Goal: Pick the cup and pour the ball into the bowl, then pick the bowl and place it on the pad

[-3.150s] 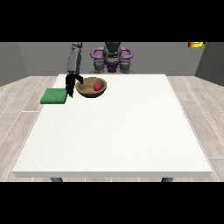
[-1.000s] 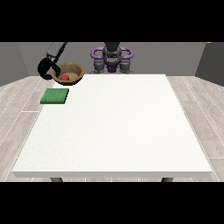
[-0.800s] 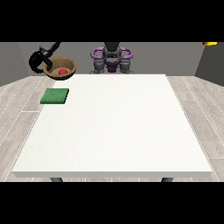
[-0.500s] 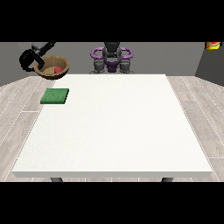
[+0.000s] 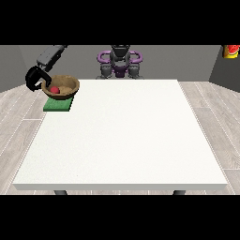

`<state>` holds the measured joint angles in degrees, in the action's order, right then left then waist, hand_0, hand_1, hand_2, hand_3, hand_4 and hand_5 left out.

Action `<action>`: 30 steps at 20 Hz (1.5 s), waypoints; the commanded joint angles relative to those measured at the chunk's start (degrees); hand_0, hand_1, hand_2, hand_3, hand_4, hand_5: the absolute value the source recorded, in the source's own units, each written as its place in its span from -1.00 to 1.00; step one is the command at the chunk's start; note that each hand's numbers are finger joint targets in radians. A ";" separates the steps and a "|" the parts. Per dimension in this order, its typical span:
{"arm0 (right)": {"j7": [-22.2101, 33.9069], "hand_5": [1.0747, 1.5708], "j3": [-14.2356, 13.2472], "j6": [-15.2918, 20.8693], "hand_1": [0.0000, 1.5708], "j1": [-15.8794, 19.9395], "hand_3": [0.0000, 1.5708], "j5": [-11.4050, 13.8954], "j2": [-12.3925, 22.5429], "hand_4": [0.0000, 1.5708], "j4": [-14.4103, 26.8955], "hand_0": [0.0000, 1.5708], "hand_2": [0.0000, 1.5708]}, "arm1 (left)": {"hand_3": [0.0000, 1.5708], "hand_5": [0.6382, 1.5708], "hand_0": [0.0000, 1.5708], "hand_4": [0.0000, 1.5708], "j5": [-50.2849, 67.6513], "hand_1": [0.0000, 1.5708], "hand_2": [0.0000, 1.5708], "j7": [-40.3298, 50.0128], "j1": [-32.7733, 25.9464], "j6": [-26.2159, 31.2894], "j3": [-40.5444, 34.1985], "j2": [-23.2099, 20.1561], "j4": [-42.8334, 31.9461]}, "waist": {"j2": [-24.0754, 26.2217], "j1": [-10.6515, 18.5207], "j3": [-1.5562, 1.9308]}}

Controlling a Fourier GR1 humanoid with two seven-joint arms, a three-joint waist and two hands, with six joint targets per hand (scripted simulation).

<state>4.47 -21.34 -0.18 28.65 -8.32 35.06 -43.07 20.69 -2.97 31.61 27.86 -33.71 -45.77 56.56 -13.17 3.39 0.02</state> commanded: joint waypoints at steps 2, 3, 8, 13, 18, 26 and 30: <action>-2.71 1.00 -1.60 -1.41 1.00 1.18 -0.32 -1.16 -0.17 0.29 5.03 1.00 1.00 | -1.00 0.97 -1.00 0.53 0.39 -1.00 -1.00 -1.58 -1.41 -0.58 0.71 1.30 1.92 | -0.19 0.94 0.02; -1.98 1.00 0.52 0.19 1.00 0.49 -0.26 -0.08 -2.93 0.29 2.23 1.00 1.00 | -1.00 0.97 -1.00 0.53 -0.76 -1.00 -1.00 -3.03 -1.09 -0.93 0.33 0.18 -1.65 | 0.09 -1.31 -0.01; -0.53 1.00 -3.57 -0.14 1.00 1.62 0.11 -3.25 -0.78 -0.10 7.40 1.00 1.00 | -1.00 0.98 -1.00 0.52 -0.41 -1.00 -1.00 -2.18 -1.71 -1.31 1.25 0.47 1.30 | 0.45 -0.44 0.02; -3.27 0.93 -3.96 5.84 1.00 2.76 0.24 -0.57 1.89 -1.00 9.14 1.00 1.00 | -1.00 0.98 -1.00 0.52 1.14 -1.00 -1.00 -0.96 -0.88 -1.53 0.72 -0.58 1.99 | -0.74 0.97 0.02; -1.61 0.87 -4.06 8.55 0.86 6.67 0.01 -1.86 -0.17 -1.00 7.27 0.86 0.77 | -1.00 0.98 -1.00 0.52 -0.40 -1.00 -1.00 -4.84 -0.79 -0.91 0.98 -1.35 -1.78 | -2.37 -0.15 -0.03; -6.38 0.83 -4.66 9.62 0.60 9.68 0.16 -1.62 1.24 -0.85 9.49 0.60 0.72 | -1.00 0.99 -1.00 0.52 2.21 -1.00 -1.00 -4.40 1.75 -0.20 -0.44 -4.18 -2.37 | -6.40 1.17 0.03; -6.86 0.53 -0.81 6.69 -0.75 6.53 0.00 1.08 -0.72 -1.00 11.03 -0.75 -0.48 | -1.00 1.00 -1.00 0.52 1.95 -1.00 -1.00 -4.94 -0.83 0.21 0.16 -2.98 -1.16 | -3.81 2.64 0.03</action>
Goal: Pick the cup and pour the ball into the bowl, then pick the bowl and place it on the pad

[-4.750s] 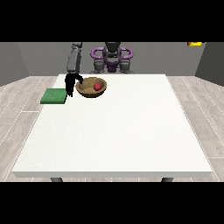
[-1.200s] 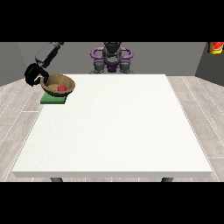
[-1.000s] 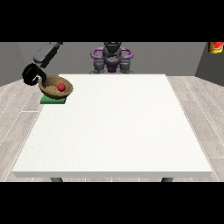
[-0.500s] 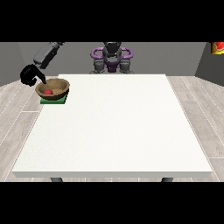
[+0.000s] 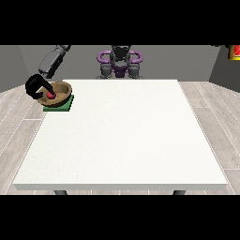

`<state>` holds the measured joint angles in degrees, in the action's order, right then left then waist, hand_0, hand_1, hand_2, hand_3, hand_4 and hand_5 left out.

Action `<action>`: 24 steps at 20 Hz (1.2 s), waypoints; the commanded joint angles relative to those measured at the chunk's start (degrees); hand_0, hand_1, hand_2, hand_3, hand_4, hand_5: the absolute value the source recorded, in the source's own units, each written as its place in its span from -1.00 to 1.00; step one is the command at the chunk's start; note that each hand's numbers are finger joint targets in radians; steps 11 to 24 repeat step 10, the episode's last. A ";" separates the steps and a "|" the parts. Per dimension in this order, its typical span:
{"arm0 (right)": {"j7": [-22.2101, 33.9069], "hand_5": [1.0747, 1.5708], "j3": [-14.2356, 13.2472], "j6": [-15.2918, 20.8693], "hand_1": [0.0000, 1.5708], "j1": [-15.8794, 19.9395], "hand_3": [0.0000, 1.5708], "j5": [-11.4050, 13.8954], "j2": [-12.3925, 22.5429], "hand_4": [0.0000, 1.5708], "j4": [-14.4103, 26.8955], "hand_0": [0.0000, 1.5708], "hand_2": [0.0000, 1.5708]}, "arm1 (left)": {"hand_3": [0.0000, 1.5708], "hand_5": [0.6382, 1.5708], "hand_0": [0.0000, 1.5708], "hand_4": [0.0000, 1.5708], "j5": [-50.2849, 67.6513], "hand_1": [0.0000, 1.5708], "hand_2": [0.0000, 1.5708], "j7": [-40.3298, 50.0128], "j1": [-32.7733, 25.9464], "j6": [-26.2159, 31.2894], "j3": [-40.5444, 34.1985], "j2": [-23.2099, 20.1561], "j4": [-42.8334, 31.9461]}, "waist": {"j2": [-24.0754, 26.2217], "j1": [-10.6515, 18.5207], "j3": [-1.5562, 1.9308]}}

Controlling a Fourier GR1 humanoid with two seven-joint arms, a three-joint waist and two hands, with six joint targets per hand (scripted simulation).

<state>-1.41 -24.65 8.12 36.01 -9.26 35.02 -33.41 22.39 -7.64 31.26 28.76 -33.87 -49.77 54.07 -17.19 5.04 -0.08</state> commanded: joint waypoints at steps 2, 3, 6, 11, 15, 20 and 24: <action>1.29 0.45 3.61 -2.67 -1.00 0.37 -1.00 2.30 -0.55 -1.00 0.64 -1.00 -1.00 | -1.00 0.99 -1.00 0.53 -0.43 -1.00 -1.00 -1.42 -0.24 0.00 0.09 -0.63 -0.93 | 0.29 0.26 0.08; 1.14 0.35 4.40 -3.07 -1.00 2.17 -1.00 3.34 0.06 -1.00 1.99 -1.00 -1.00 | -1.00 1.00 -1.00 0.54 0.83 -1.00 -1.00 3.24 2.94 -1.90 0.79 -1.17 1.60 | -0.80 0.27 0.15; 2.55 0.34 4.28 -3.40 -1.00 2.13 -1.00 3.94 1.61 -1.00 5.04 -1.00 -1.00 | -1.00 1.00 -1.00 0.52 1.75 -1.00 -1.00 6.93 1.14 -3.17 3.63 3.13 7.49 | 3.99 1.68 0.17; 10.35 0.21 7.52 -7.56 -1.00 2.14 -1.00 4.91 3.28 -0.75 0.19 -1.00 -1.00 | -1.00 1.00 -1.00 0.52 -2.95 -1.00 -1.00 3.14 -4.31 -4.02 5.17 5.87 1.64 | 13.20 -2.80 -0.03; 10.35 0.21 7.52 -7.56 -1.00 2.14 -1.00 4.91 3.28 -0.75 0.19 -1.00 -1.00 | -1.00 1.00 -1.00 0.52 -2.95 -1.00 -1.00 3.14 -4.31 -4.02 5.17 5.87 1.64 | 13.20 -2.80 -0.03; 10.35 0.21 7.52 -7.56 -1.00 2.14 -1.00 4.91 3.28 -0.75 0.19 -1.00 -1.00 | -1.00 1.00 -1.00 0.52 -2.95 -1.00 -1.00 3.14 -4.31 -4.02 5.17 5.87 1.64 | 13.20 -2.80 -0.03; 10.35 0.21 7.52 -7.56 -1.00 2.14 -1.00 4.91 3.28 -0.75 0.19 -1.00 -1.00 | -1.00 1.00 -1.00 0.52 -2.95 -1.00 -1.00 3.14 -4.31 -4.02 5.17 5.87 1.64 | 13.20 -2.80 -0.03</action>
